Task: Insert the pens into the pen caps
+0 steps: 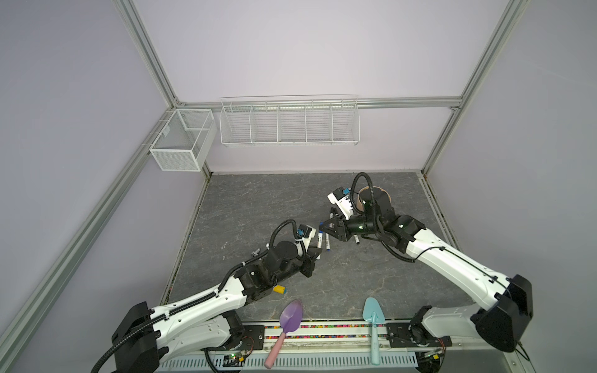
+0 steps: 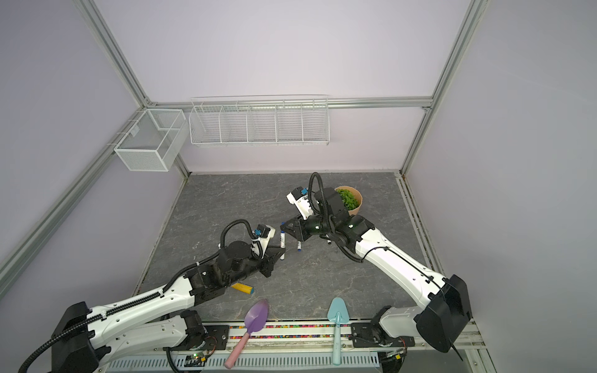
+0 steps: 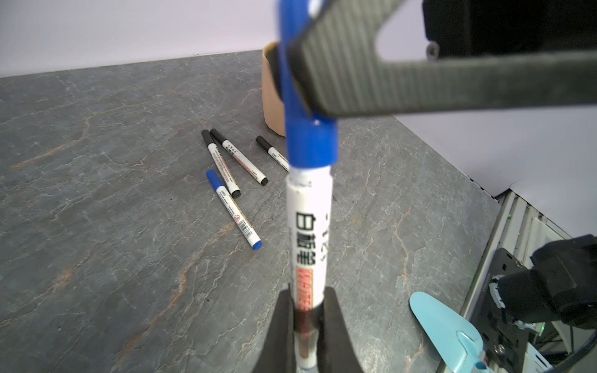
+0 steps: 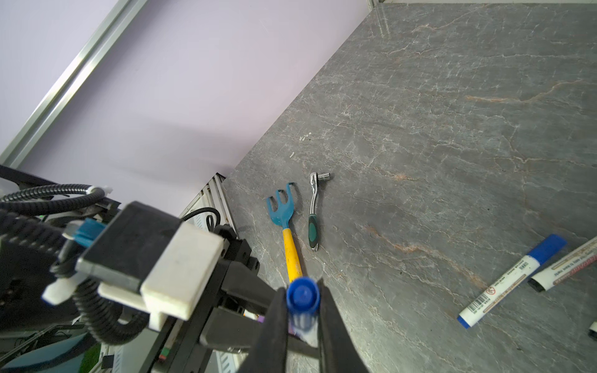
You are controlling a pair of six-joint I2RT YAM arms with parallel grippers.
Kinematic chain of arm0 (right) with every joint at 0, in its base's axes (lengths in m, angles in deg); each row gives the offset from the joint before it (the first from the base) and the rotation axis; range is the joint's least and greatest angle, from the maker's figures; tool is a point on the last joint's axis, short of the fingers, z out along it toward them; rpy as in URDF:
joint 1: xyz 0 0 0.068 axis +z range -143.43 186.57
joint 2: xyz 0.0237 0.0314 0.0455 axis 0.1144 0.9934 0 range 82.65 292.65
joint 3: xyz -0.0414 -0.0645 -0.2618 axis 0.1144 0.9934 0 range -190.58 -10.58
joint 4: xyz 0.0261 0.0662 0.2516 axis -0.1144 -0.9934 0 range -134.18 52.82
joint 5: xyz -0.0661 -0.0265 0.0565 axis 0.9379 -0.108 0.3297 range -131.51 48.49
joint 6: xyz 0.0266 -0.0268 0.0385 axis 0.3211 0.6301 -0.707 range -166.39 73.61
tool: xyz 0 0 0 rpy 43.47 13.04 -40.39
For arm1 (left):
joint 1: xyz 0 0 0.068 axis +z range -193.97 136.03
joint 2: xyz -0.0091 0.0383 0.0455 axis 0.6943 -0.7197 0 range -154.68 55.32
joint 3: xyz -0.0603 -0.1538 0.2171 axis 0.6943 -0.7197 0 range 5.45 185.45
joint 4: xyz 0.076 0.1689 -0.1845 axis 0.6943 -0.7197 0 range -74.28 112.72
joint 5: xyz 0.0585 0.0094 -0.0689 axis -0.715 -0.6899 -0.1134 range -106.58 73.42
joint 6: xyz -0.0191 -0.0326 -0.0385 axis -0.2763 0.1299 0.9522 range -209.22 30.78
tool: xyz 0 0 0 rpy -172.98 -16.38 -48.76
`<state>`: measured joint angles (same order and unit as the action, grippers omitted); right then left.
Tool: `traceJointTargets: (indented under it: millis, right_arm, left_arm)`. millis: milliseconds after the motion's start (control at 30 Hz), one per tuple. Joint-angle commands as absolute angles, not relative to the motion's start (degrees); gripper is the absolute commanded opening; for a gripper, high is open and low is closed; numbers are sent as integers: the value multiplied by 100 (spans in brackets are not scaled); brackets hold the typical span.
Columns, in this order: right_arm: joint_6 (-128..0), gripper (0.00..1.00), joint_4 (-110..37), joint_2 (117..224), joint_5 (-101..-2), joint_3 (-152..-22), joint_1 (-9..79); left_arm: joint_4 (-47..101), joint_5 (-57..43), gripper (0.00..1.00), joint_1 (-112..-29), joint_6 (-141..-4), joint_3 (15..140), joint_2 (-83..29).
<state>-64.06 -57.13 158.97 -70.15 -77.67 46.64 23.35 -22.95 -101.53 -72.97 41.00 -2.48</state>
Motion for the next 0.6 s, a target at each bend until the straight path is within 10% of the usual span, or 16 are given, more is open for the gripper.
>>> traceJointTargets:
  millis: [0, 567]
  right_arm:
    - [-6280, 31, -6233, 15720, -7103, -7760, 4729]
    - [-6003, 45, -6119, 15281, -6697, -7977, 4837]
  left_arm:
    - [2789, -2647, 0, -10075, -7489, 4149, -57]
    - [4364, -3607, 0, -10829, -8673, 3373, 326]
